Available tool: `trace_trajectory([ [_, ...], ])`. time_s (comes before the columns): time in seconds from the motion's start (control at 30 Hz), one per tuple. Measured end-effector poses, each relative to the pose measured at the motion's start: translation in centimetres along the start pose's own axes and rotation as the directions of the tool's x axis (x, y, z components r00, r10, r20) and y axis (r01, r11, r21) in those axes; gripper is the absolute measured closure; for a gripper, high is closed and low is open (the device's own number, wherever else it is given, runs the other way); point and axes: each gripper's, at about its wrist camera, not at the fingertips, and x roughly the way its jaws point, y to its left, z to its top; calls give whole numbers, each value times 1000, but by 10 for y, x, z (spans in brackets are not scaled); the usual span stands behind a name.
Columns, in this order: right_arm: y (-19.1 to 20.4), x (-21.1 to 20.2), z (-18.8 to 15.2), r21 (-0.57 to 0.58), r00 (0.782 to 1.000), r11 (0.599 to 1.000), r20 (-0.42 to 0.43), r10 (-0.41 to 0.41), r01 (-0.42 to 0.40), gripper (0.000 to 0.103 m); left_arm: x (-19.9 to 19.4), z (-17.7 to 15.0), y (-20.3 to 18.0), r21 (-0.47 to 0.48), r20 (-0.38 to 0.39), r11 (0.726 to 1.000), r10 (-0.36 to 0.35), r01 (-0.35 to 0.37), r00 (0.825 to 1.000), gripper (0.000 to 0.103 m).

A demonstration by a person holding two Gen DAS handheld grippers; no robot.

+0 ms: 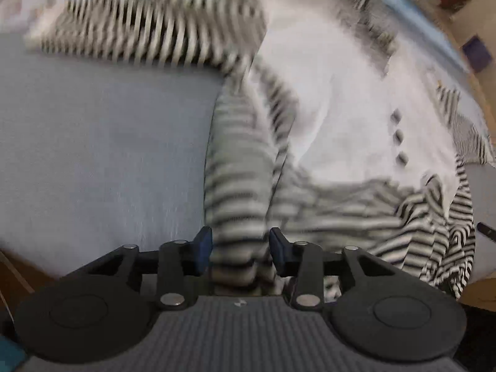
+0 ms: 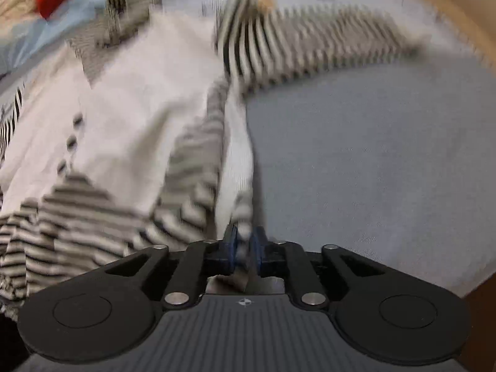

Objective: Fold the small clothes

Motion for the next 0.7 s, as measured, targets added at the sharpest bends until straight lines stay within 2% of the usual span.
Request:
trace_trajectory([
  [0.07, 10, -17, 0, -66, 995, 998, 103, 18, -11, 73, -12, 3, -10, 50, 75, 998, -37, 33, 997, 57],
  [0.1, 16, -20, 0, -92, 991, 995, 121, 55, -44, 70, -13, 3, -17, 69, 80, 995, -77, 72, 994, 57],
  [0.2, 38, -19, -7, -184, 977, 967, 85, 197, -179, 67, 0, -1, -43, 153, 20, 978, -144, 139, 989, 57],
  [0.27, 56, -13, -12, -257, 969, 940, 36, 243, -226, 67, 13, -8, -62, 246, -47, 962, -114, 122, 992, 57],
  [0.3, 66, -8, -15, -294, 968, 926, 3, 251, -239, 67, 22, -13, -66, 281, -93, 955, -67, 91, 993, 57],
  [0.37, 77, 5, -25, -366, 970, 899, -101, 220, -242, 67, 44, -24, -68, 306, -181, 952, 52, 6, 982, 59],
  [0.4, 81, 14, -31, -389, 970, 891, -159, 186, -235, 67, 48, -26, -69, 310, -199, 951, 66, -1, 978, 59],
  [0.47, 83, 29, -43, -432, 963, 880, -253, 94, -199, 67, 45, -24, -73, 310, -189, 950, 35, 25, 981, 58],
  [0.5, 83, 25, -44, -449, 965, 872, -243, 94, -198, 67, 41, -22, -73, 290, -172, 956, 8, 43, 985, 58],
  [0.57, 80, 16, -42, -423, 963, 879, -235, 130, -222, 67, 25, -15, -72, 246, -92, 966, -61, 82, 994, 56],
  [0.63, 78, 7, -42, -409, 968, 882, -184, 173, -236, 67, 17, -5, -70, 206, -24, 973, -105, 108, 994, 53],
  [0.7, 77, -1, -35, -409, 970, 879, -126, 209, -243, 67, 21, 1, -69, 174, 1, 982, -74, 73, 997, 53],
])
